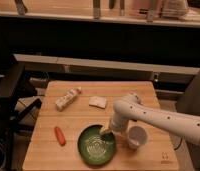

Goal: Drag the ceramic bowl in a circle

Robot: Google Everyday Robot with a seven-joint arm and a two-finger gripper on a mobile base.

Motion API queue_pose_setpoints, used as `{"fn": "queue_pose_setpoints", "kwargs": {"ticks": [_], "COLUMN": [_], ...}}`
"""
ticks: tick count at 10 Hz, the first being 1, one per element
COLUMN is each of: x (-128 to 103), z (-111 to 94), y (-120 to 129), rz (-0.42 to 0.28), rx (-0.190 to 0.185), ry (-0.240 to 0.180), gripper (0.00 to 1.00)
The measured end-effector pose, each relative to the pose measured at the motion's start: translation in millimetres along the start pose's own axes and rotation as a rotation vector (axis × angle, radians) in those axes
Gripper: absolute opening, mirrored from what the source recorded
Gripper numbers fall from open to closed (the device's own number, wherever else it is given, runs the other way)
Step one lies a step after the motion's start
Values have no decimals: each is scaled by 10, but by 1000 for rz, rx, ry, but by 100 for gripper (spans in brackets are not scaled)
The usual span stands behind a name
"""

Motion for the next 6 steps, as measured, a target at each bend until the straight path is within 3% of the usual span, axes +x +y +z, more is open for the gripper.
{"fn": "queue_pose_setpoints", "kwargs": {"ticks": [6], "x": [13], "z": [21], "y": [9], "rz": [1], "rx": [-4], "ry": [-7], "gripper": [80]}}
